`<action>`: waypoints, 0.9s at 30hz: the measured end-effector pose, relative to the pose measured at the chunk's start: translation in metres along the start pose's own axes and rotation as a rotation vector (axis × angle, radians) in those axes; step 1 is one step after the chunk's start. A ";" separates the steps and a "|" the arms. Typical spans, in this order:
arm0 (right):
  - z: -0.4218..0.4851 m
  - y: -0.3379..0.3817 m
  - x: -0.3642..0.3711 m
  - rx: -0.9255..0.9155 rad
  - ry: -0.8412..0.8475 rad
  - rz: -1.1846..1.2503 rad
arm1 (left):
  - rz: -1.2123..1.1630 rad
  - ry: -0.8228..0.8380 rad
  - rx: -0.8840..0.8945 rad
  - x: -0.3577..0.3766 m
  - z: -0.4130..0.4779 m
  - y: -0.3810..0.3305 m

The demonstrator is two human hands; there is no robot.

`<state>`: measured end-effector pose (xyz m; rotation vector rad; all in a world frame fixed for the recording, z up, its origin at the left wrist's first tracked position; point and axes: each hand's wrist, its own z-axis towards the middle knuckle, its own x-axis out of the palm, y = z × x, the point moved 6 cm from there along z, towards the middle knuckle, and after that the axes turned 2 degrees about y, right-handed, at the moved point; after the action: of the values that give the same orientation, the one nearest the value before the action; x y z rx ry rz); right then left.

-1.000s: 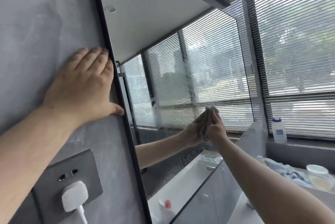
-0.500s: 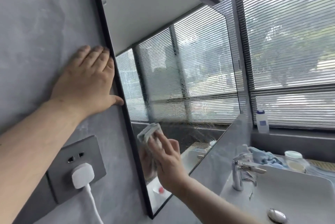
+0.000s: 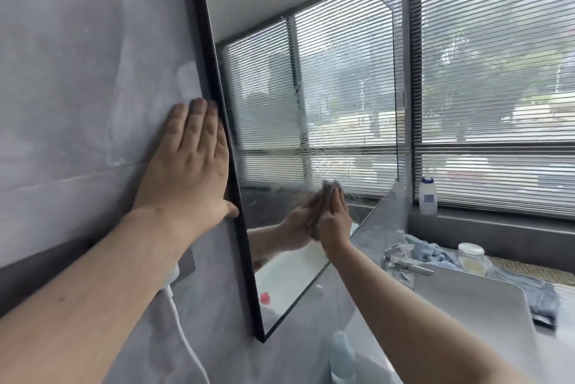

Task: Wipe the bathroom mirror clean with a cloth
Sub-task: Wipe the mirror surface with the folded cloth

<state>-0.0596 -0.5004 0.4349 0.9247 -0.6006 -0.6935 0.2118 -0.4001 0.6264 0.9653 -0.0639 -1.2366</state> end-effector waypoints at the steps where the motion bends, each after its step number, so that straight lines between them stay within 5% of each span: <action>1: -0.001 -0.006 0.001 0.073 -0.029 0.095 | 0.005 0.000 0.004 0.000 0.000 0.000; 4: -0.022 -0.007 0.008 0.106 -0.030 0.180 | -0.004 -0.018 0.012 0.000 -0.001 -0.001; 12: -0.176 0.043 0.023 -0.624 0.140 -0.304 | -0.021 -0.045 -0.003 -0.005 -0.005 0.001; 18: -0.193 0.037 0.023 -0.848 0.202 -0.358 | -0.023 -0.042 -0.015 -0.004 -0.005 0.001; 20: -0.173 0.025 0.022 -0.780 0.185 -0.361 | -0.023 -0.045 -0.018 -0.004 -0.004 0.001; 23: -0.121 -0.010 0.011 -0.424 0.062 -0.305 | -0.012 -0.043 -0.023 -0.004 -0.003 0.000; 27: -0.042 -0.065 -0.007 -0.015 -0.149 0.047 | 0.001 -0.062 -0.043 -0.002 -0.002 -0.001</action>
<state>-0.0510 -0.5017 0.3574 0.8472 -0.7462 -0.7275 0.2113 -0.3970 0.6252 0.8900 -0.0858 -1.2621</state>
